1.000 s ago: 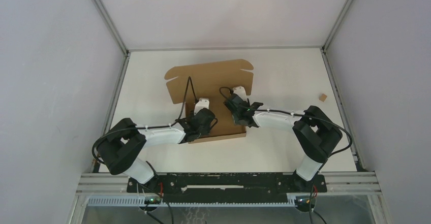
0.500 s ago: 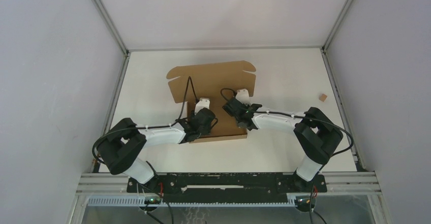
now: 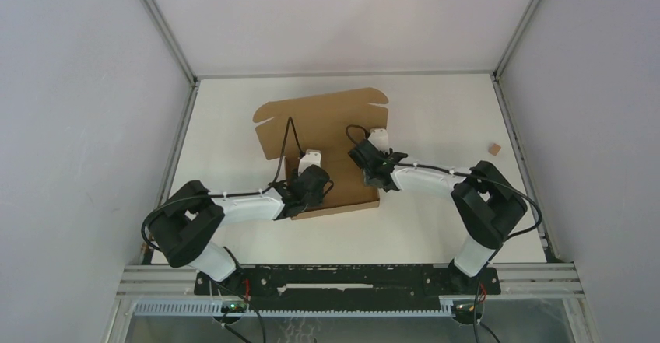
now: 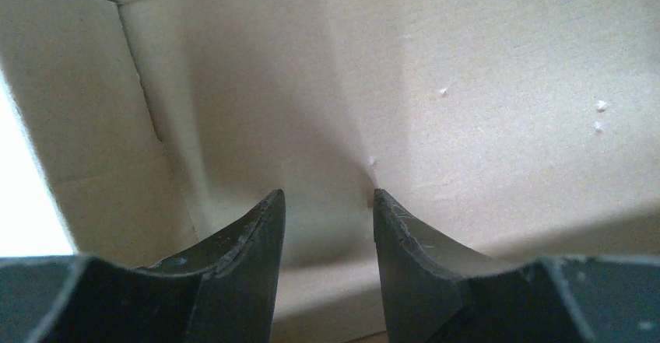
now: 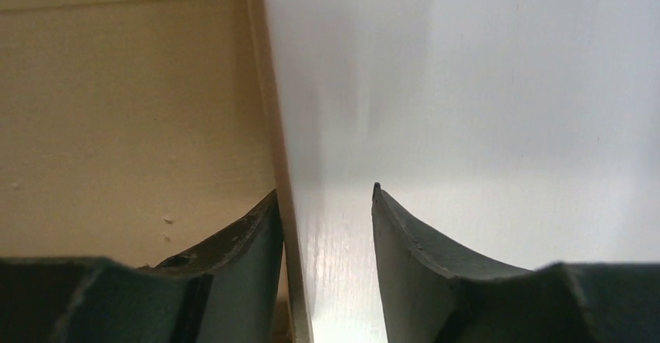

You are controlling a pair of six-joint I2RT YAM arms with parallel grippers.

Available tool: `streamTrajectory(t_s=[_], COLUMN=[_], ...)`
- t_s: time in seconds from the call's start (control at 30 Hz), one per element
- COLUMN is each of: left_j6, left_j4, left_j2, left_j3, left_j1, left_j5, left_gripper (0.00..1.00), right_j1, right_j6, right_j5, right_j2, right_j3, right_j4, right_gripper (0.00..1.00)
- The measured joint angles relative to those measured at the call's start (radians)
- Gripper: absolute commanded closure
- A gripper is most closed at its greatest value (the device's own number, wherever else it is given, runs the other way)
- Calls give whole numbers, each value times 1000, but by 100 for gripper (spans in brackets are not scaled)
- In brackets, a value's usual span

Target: Fold the paper box

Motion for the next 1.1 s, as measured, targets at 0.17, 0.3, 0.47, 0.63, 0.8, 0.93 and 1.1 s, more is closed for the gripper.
streamTrajectory(t_s=[0.17, 0.3, 0.47, 0.63, 0.8, 0.93, 1.1], left_j6=[0, 0, 0, 1, 0, 0, 0], left_j4=[2, 3, 3, 3, 7, 7, 9], left_j2=[2, 2, 2, 2, 4, 4, 5], left_j3=[0, 0, 0, 0, 0, 0, 0], left_j1=[0, 0, 0, 0, 0, 0, 0], left_j5=[0, 0, 0, 0, 0, 0, 0], left_gripper=[50, 50, 51, 51, 51, 51, 51], right_j1=[-22, -27, -33, -41, -42, -42, -42], right_j6=[-36, -77, -115, -136, -140, -141, -145], right_j5=[2, 12, 31, 52, 88, 112, 118], right_j2=[51, 100, 153, 209, 219, 220, 220], right_j3=[57, 95, 111, 119, 119, 119, 119], right_j4=[48, 114, 187, 224, 254, 286, 315], right_gripper=[49, 50, 54, 57, 58, 63, 77])
